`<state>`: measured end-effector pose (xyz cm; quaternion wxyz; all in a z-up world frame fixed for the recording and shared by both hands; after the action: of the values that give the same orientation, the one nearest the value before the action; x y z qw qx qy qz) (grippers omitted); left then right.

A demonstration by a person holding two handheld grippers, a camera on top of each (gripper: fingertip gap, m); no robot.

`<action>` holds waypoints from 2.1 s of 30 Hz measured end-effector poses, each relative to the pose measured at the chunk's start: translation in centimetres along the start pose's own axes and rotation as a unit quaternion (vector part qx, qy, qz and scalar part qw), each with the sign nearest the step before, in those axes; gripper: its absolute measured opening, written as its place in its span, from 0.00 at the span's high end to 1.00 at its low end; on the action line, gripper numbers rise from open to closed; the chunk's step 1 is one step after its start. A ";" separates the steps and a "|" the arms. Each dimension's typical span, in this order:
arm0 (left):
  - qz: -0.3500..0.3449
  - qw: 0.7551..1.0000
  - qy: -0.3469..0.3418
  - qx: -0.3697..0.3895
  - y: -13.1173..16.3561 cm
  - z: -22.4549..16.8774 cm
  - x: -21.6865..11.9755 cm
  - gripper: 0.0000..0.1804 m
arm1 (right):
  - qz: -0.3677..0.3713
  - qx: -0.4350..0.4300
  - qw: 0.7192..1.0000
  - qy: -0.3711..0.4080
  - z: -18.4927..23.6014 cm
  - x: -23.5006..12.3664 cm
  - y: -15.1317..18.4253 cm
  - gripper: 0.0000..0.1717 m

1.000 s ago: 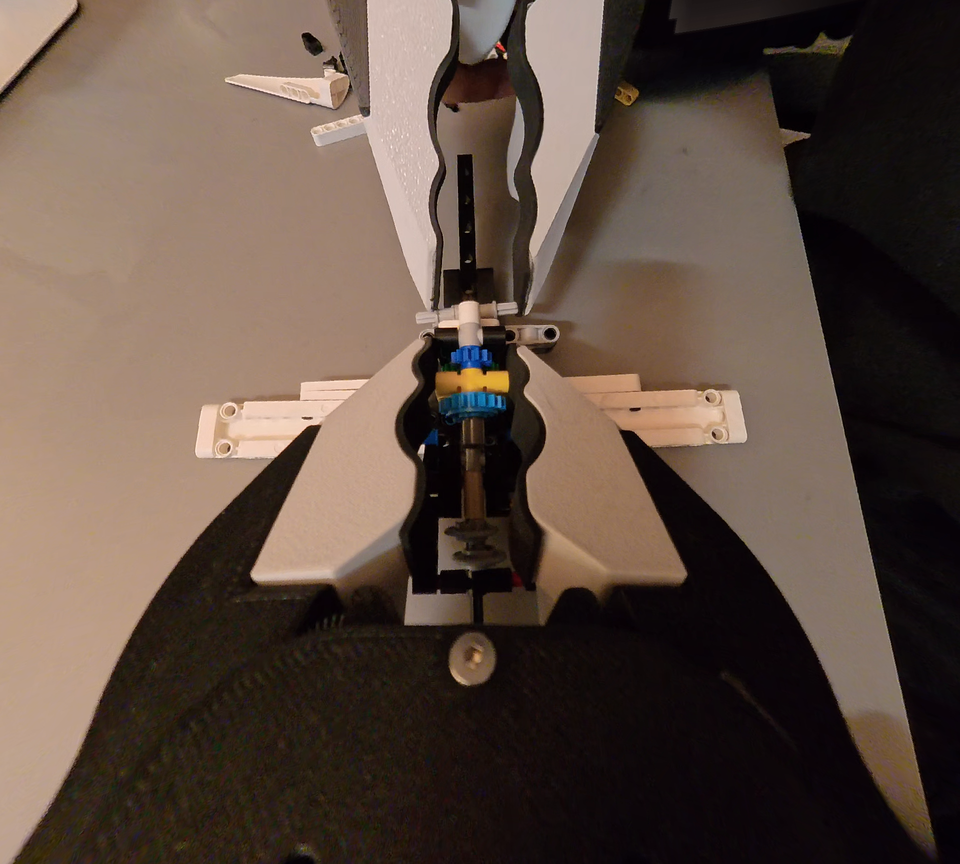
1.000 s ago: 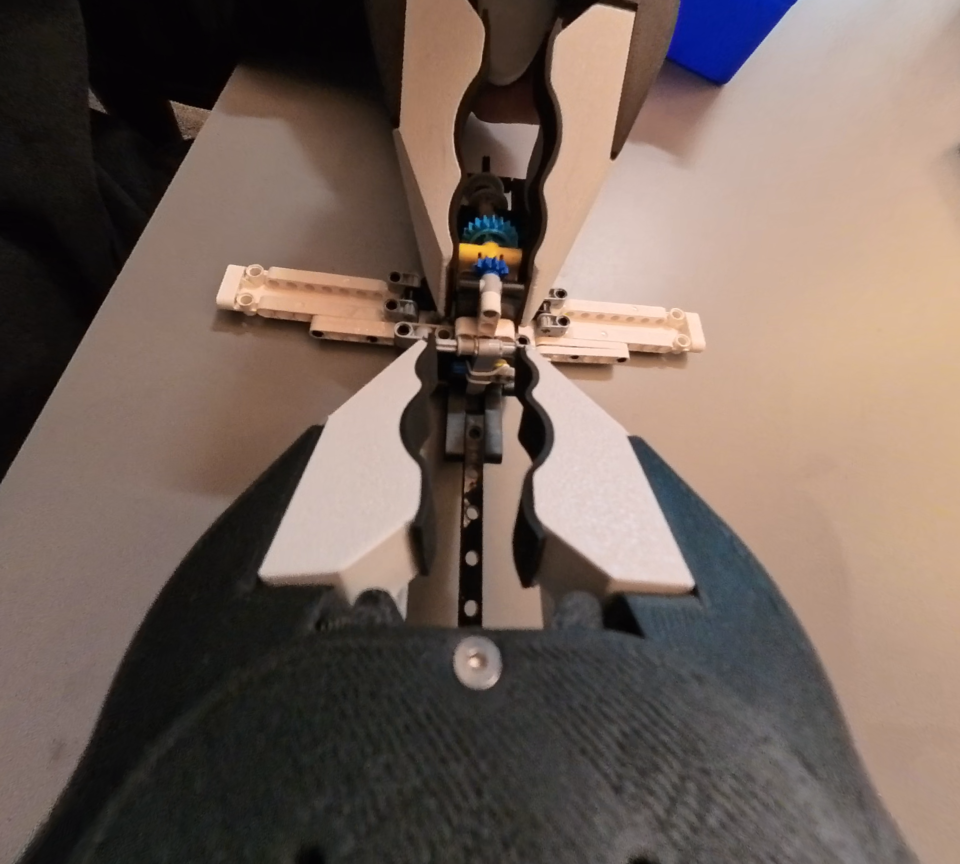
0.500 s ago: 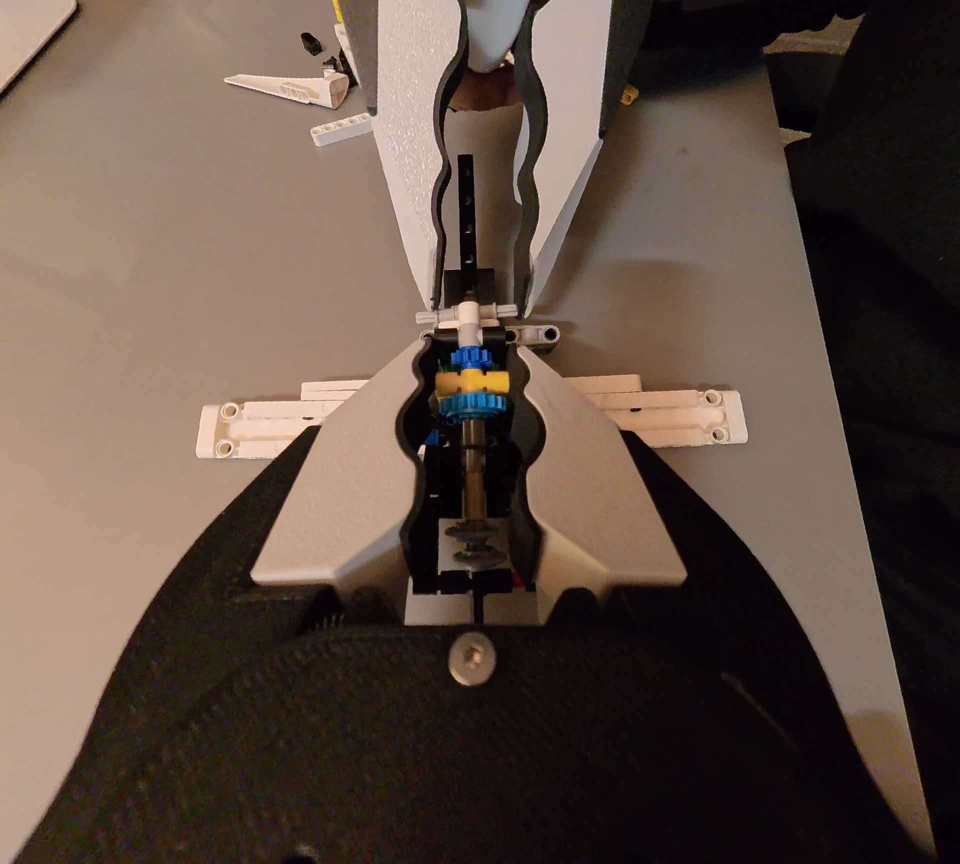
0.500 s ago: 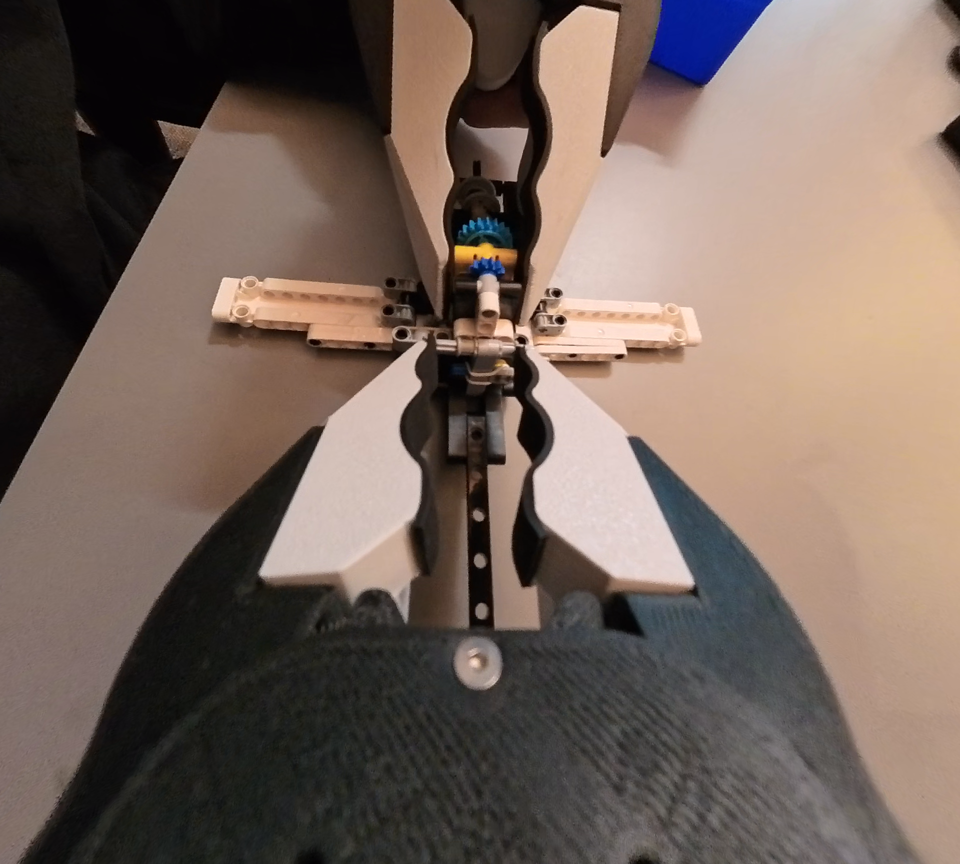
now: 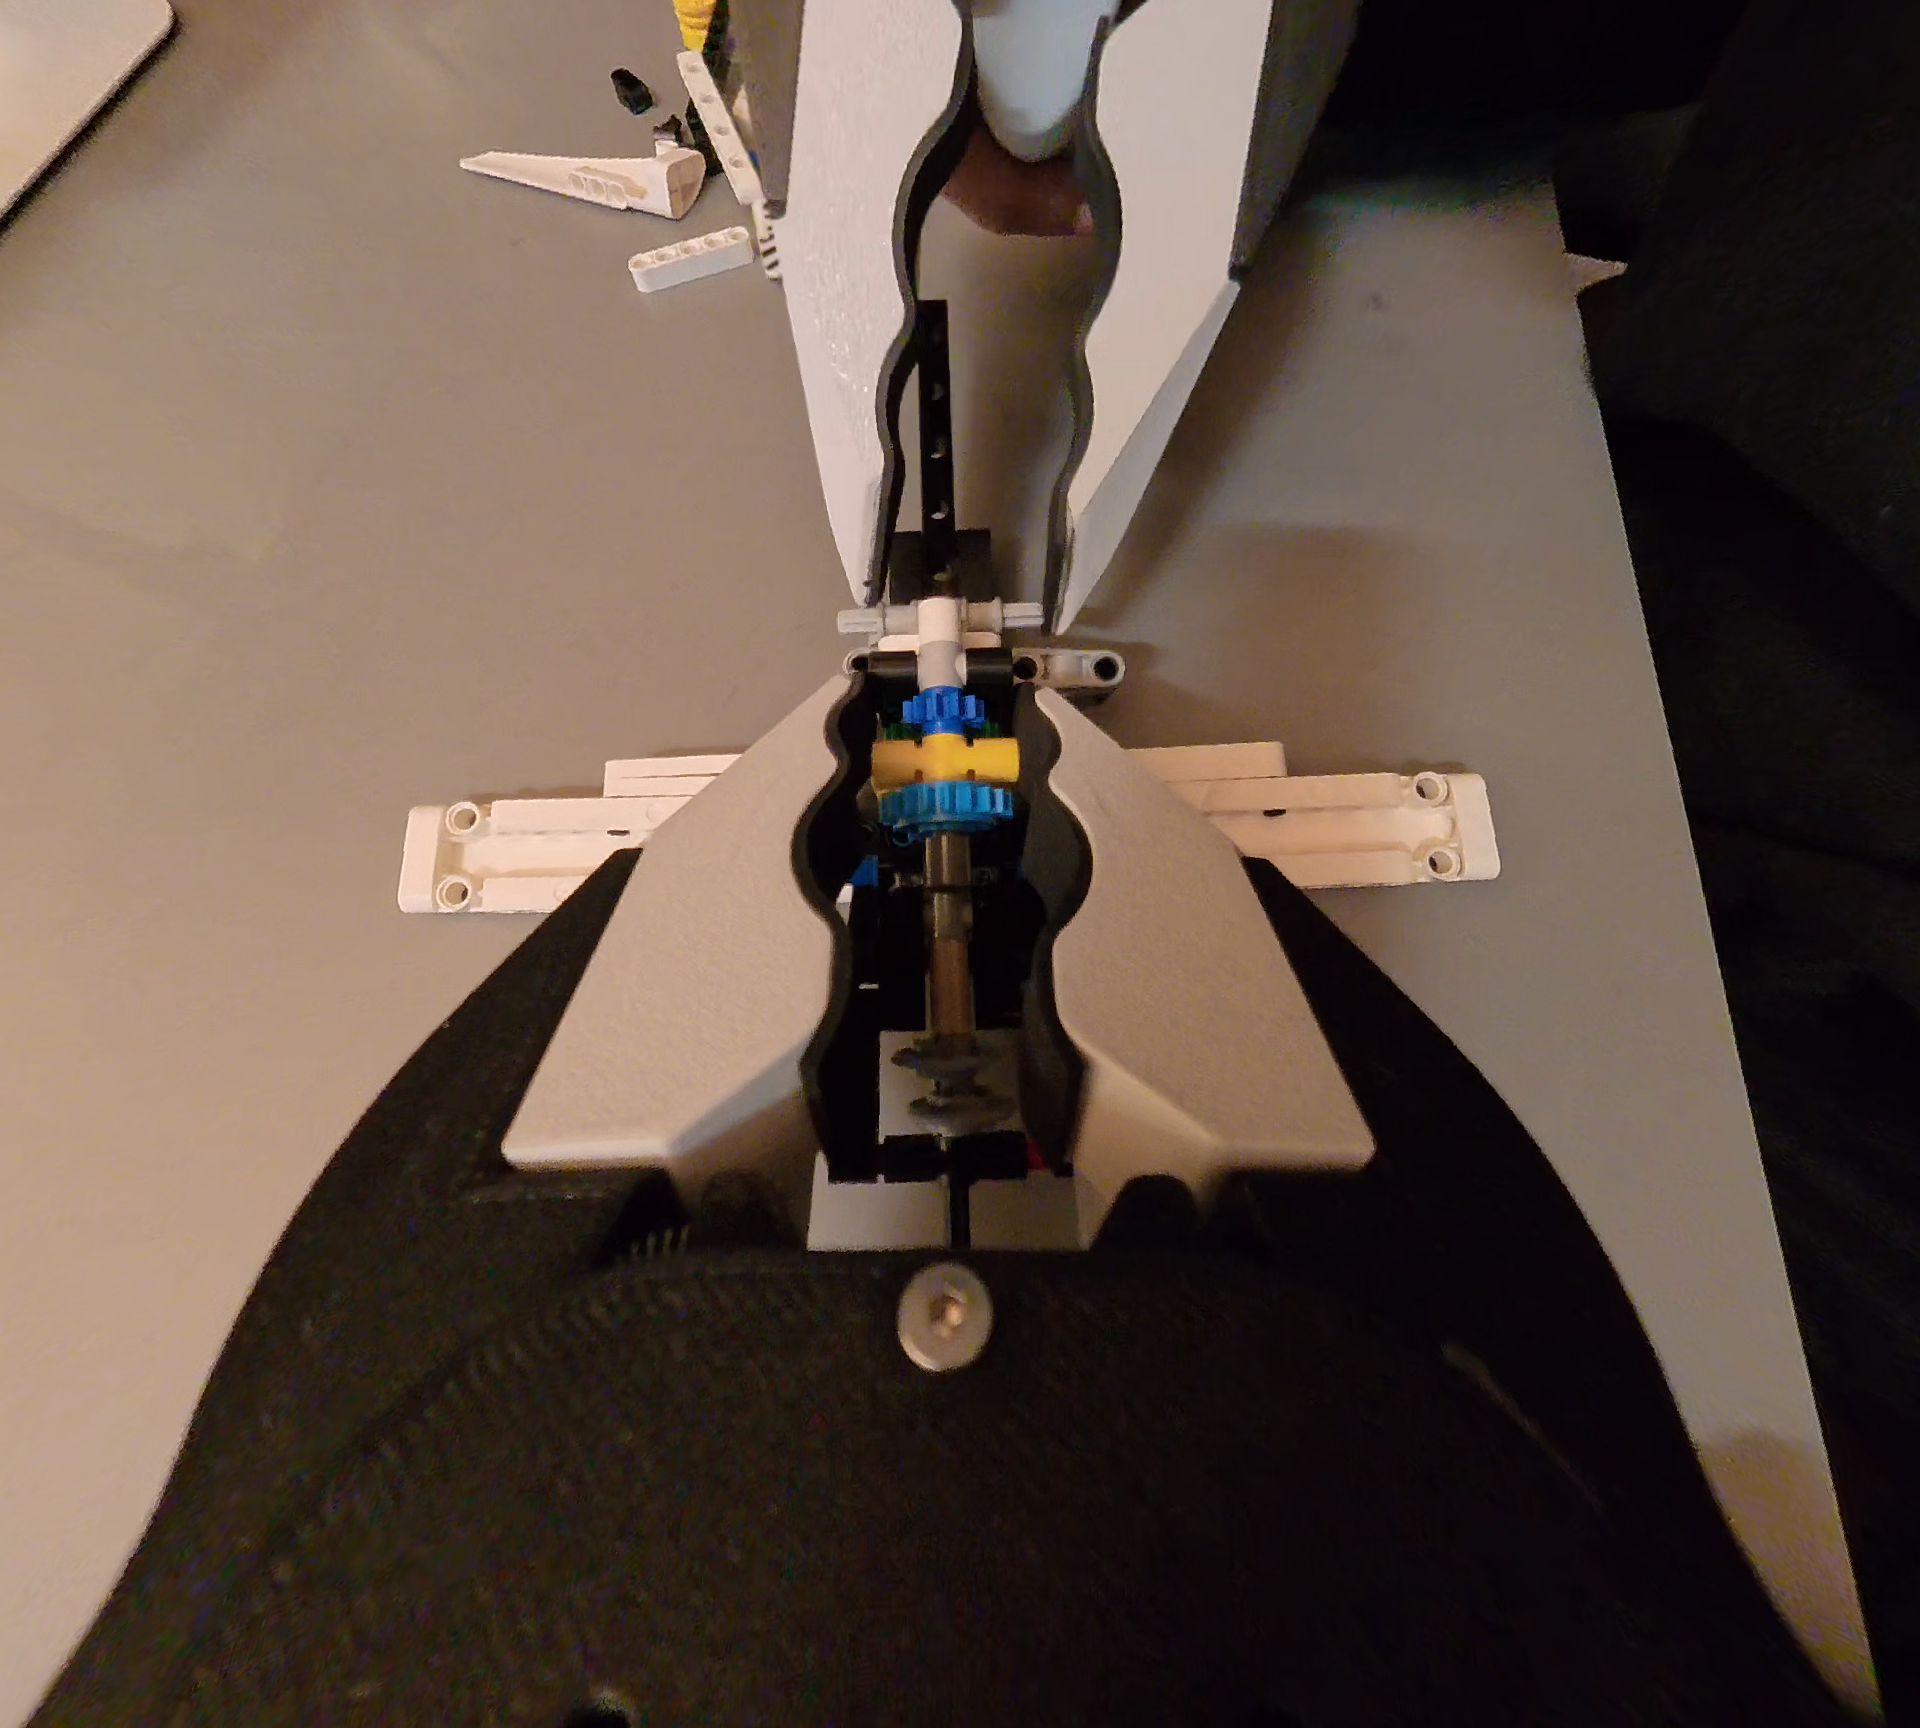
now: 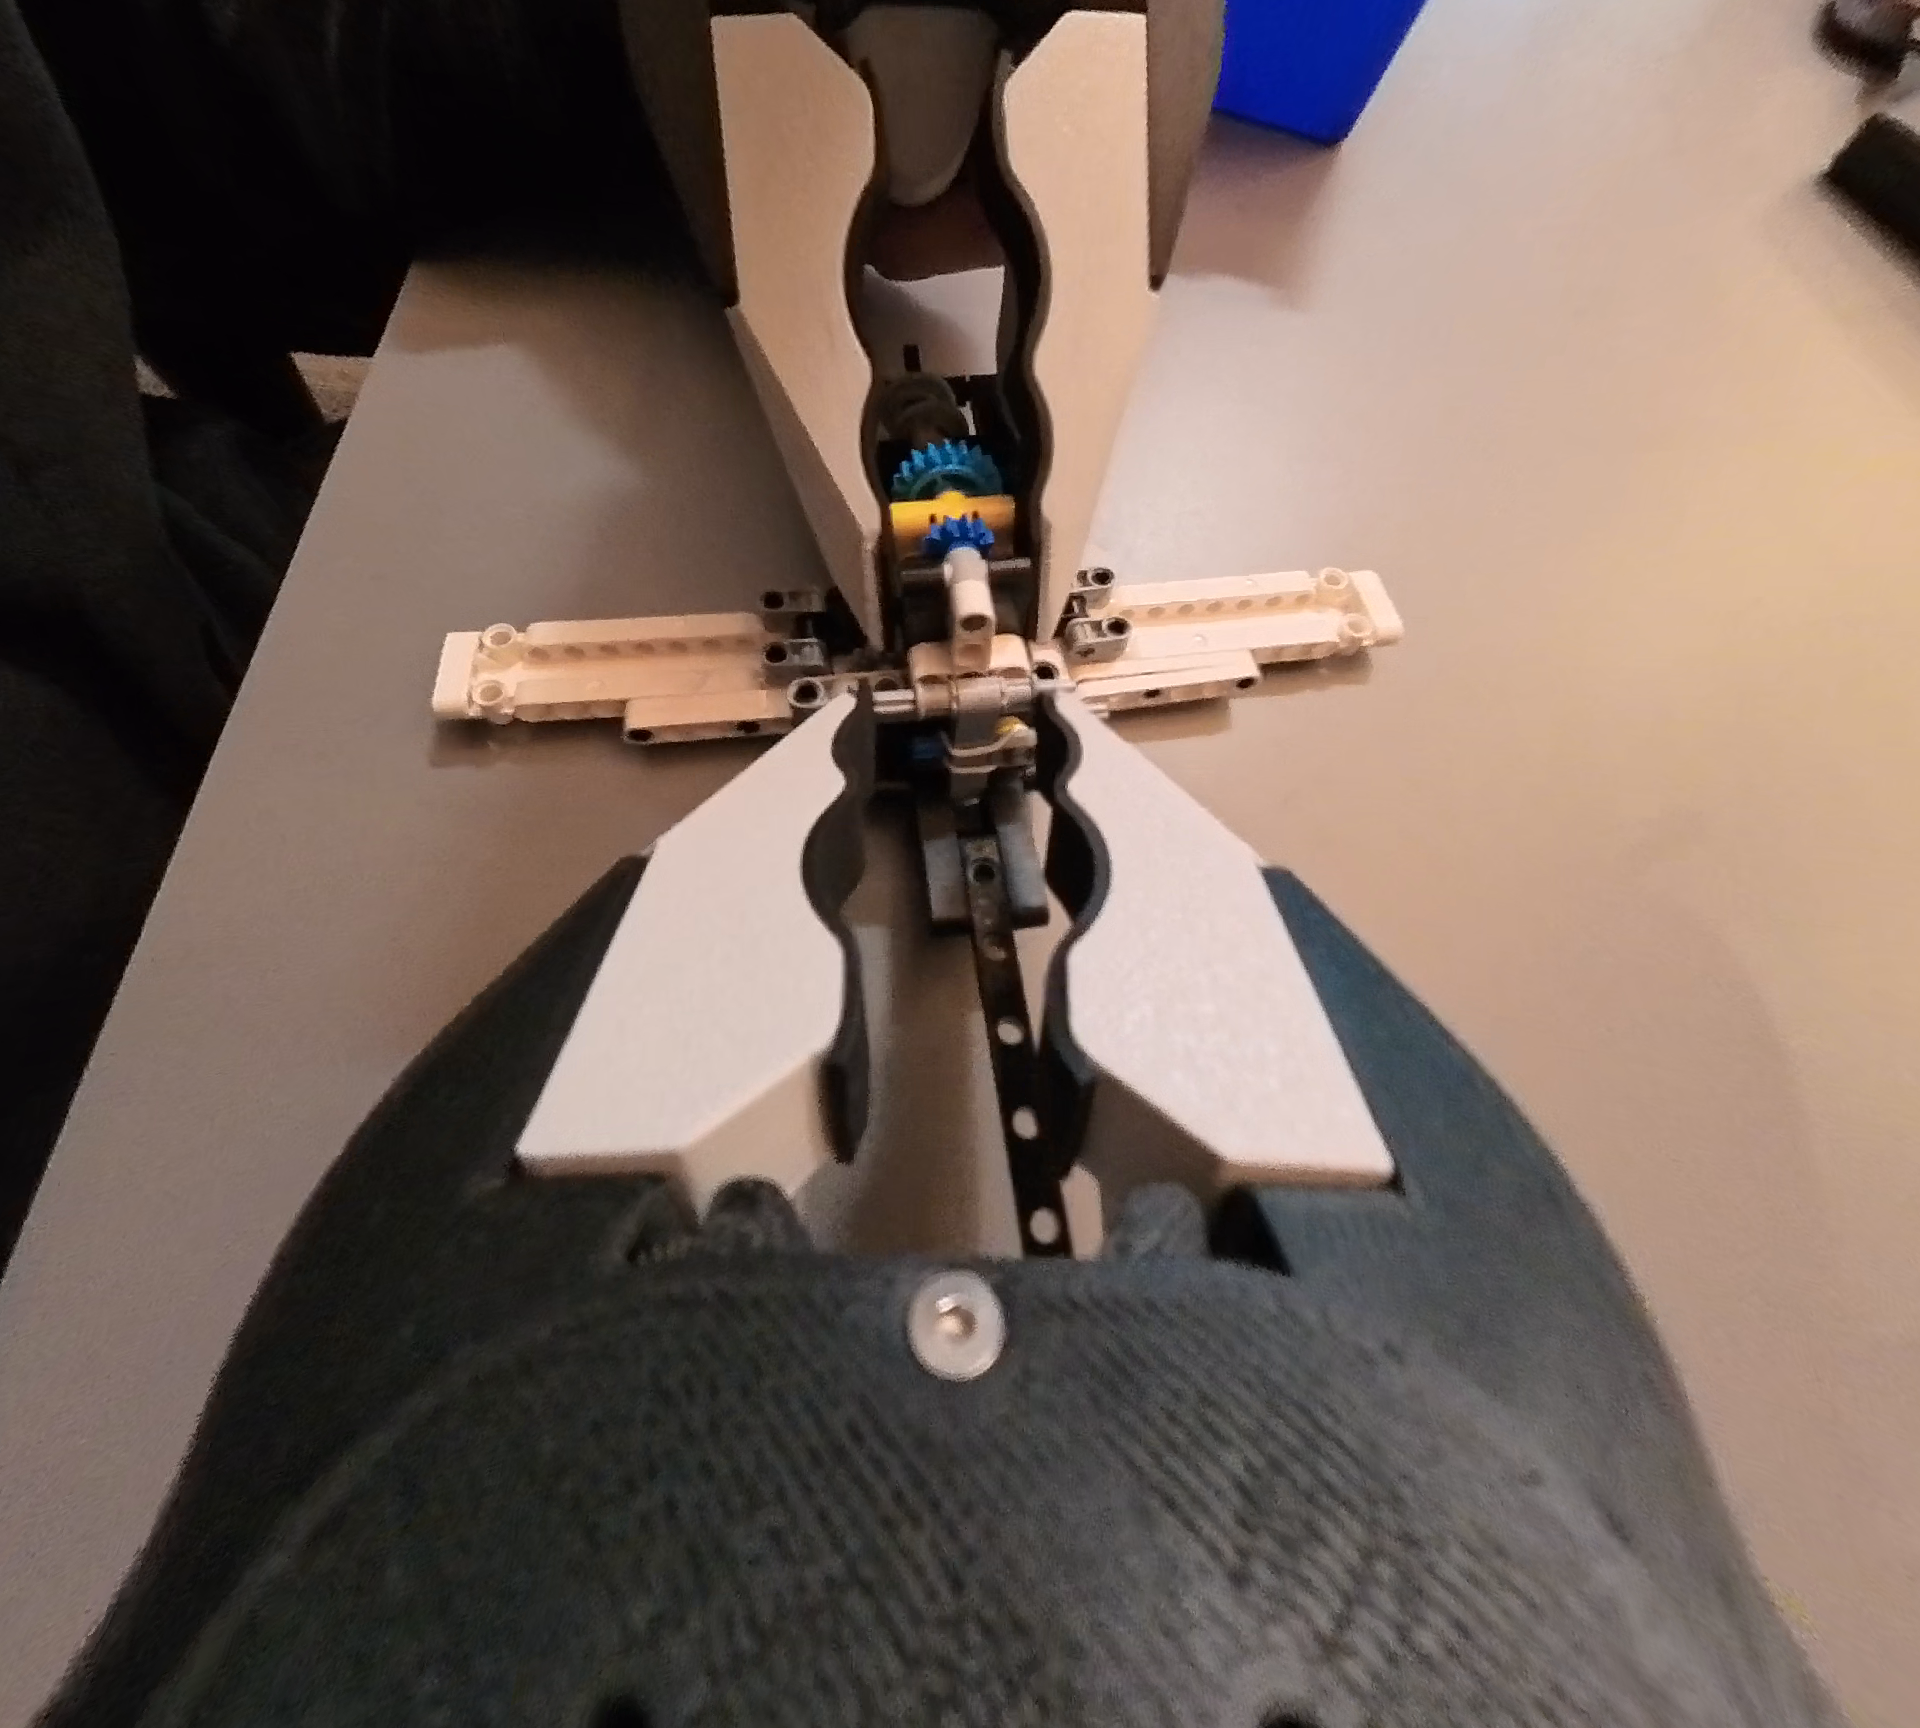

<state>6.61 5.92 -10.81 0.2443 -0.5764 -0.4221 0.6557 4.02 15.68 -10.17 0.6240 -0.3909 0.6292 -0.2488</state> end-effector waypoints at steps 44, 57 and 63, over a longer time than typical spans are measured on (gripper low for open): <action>-0.019 1.000 -0.014 -0.021 0.0 -0.3 0.2 0.86 | -0.069 0.128 0.986 0.076 0.3 -0.6 -0.4 0.85; -0.021 0.999 -0.015 -0.020 0.0 -0.3 0.2 0.86 | -0.090 0.168 0.965 0.178 0.9 -3.5 1.8 0.86; -0.031 0.999 -0.013 -0.016 0.1 -0.3 0.1 0.86 | -0.084 0.049 0.948 0.302 -0.3 -4.7 2.7 0.88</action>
<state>6.89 6.05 -10.94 0.2498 -0.5578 -0.4532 0.6489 2.83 20.94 -9.53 0.3997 -0.3180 0.7401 -0.4375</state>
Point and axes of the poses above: each gripper's, where its closed fingertips meet, x out along the fingers, y out of its underside, z = x × y across the jaws, the point moved 6 cm from there along -x, back along the fingers, and after that the axes turned 3 degrees about y, right-handed, at the moved point
